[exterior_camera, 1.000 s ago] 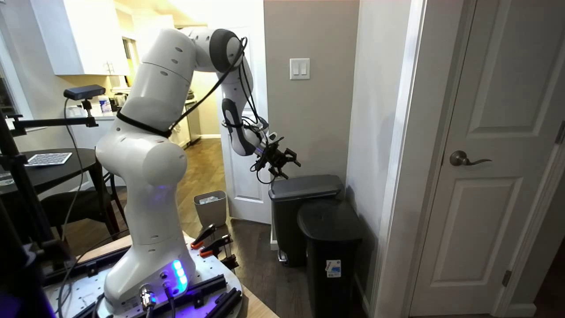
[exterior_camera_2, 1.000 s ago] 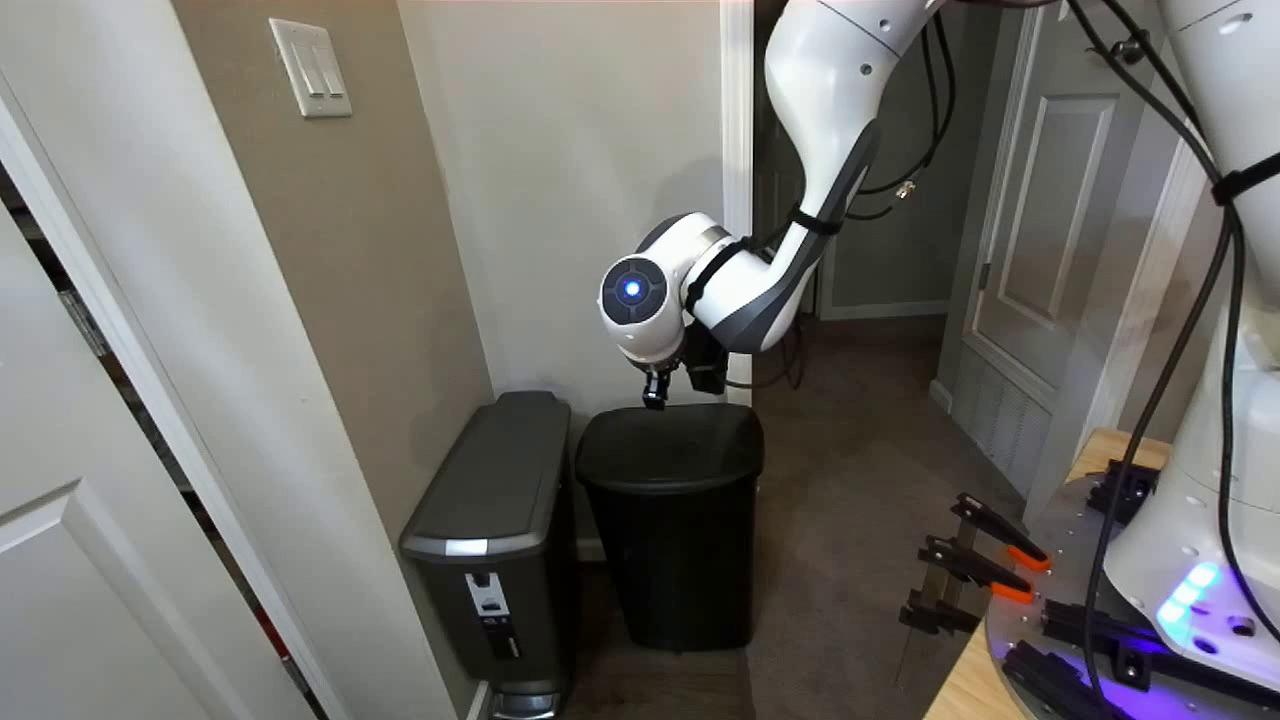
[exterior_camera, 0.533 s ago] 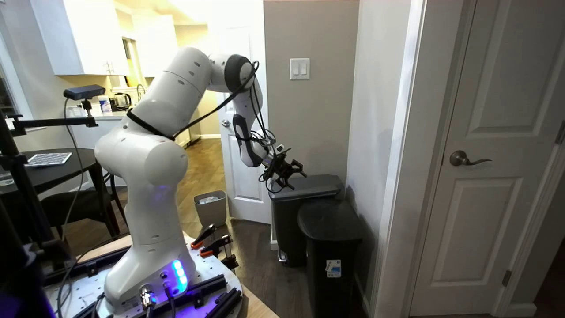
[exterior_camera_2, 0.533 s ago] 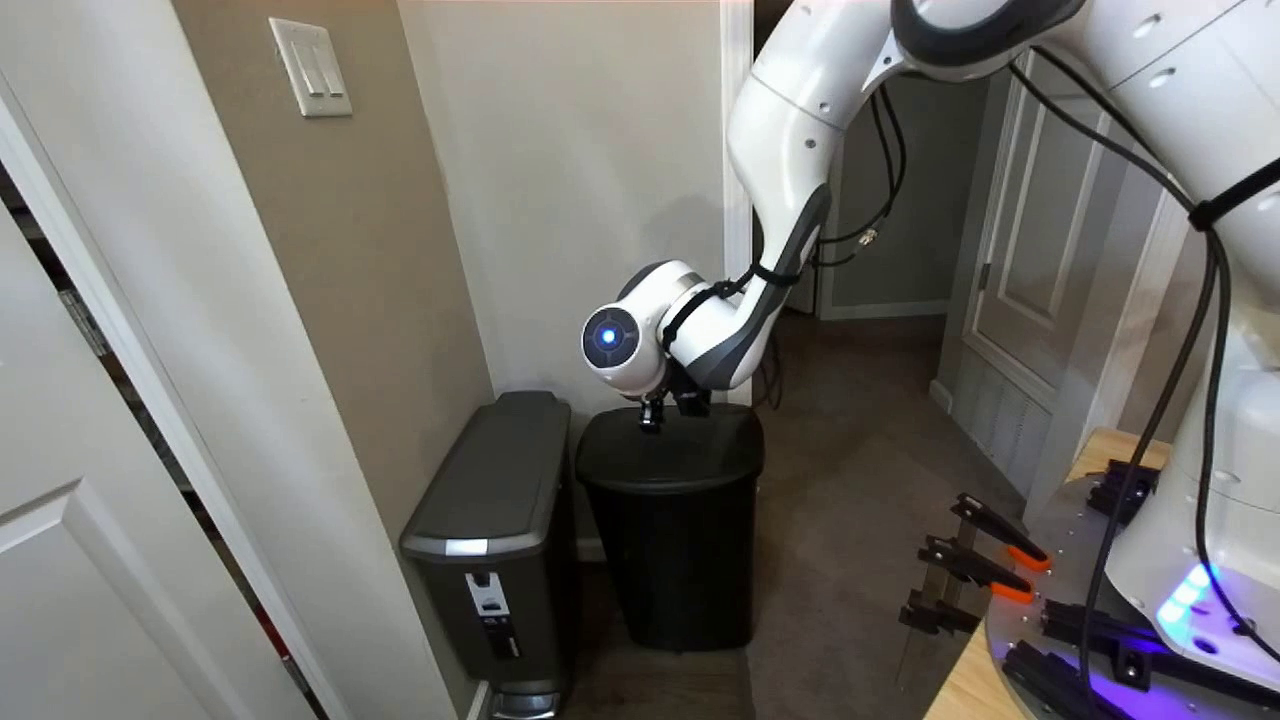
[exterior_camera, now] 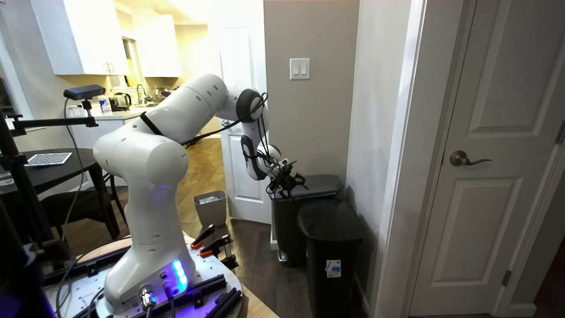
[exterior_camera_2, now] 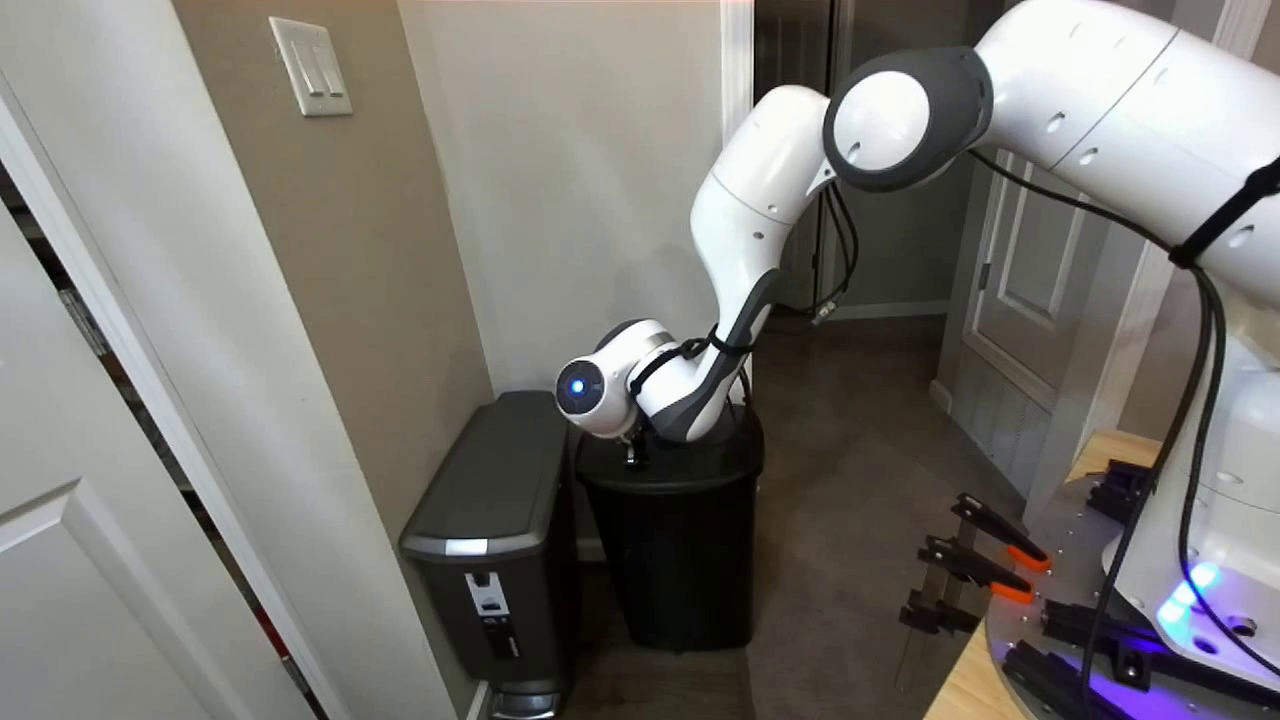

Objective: Open the lid of the black bin

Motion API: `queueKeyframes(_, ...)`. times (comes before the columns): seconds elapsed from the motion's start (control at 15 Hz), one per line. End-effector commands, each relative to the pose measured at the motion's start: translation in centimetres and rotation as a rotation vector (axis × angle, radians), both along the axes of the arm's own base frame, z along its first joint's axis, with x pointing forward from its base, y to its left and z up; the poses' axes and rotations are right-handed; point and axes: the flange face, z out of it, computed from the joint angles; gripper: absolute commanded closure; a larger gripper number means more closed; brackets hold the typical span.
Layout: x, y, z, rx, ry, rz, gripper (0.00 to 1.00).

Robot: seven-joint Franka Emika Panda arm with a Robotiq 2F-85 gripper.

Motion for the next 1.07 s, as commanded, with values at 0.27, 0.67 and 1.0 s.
queueKeyframes(0.27,2.1,2.6,-4.3,-0.063,0.144,0.068,0.0)
queueKeyframes(0.67,2.0,2.7,-4.7,-0.04,0.116,0.068,0.0)
queueKeyframes(1.0,2.0,2.4,-5.7,-0.064,0.122,0.061,0.0)
